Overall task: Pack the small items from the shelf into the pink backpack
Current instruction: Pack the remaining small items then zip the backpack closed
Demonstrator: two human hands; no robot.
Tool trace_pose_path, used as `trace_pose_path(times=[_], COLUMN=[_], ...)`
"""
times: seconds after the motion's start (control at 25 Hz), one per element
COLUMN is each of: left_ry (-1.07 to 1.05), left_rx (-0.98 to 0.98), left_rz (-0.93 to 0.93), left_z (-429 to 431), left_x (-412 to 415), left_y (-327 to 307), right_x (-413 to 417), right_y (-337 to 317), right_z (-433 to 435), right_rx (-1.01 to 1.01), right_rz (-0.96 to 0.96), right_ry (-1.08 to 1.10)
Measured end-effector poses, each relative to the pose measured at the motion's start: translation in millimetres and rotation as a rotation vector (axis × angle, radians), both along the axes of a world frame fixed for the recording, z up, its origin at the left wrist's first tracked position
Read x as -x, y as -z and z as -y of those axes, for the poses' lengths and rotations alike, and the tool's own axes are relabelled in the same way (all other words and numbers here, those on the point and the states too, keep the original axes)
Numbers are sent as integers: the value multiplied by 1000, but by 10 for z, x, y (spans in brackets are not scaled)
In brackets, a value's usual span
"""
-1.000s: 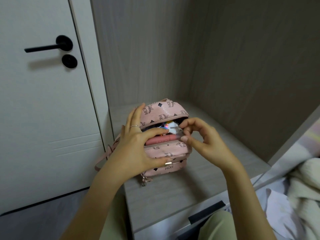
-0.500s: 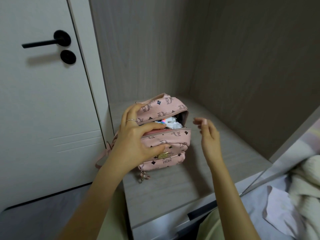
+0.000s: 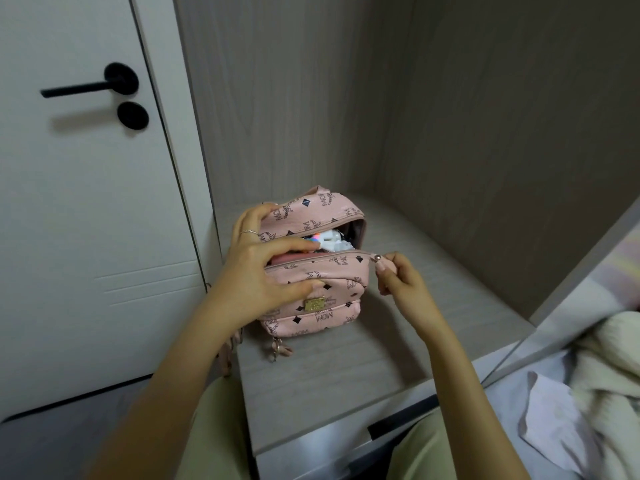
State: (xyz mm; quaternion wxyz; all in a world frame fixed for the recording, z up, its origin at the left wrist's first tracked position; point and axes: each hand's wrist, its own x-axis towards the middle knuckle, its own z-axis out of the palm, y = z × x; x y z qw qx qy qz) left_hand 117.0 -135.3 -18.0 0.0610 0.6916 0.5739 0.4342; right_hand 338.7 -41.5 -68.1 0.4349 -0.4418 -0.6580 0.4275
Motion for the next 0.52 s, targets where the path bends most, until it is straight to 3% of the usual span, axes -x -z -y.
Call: trace_pose_path(times=[0.28, 0.44, 0.52], left_ry=[110, 187, 175], left_rx=[49, 74, 72], left_rz=[59, 16, -29], left_z=[89, 142, 137], left_x=[89, 157, 154], left_y=[35, 61, 60], right_x=[36, -2, 14], right_y=[-258, -181, -156], right_z=[192, 255, 263], right_rx=[-213, 170, 170], right_rz=[-2, -590, -619], right_ry=[-11, -145, -158])
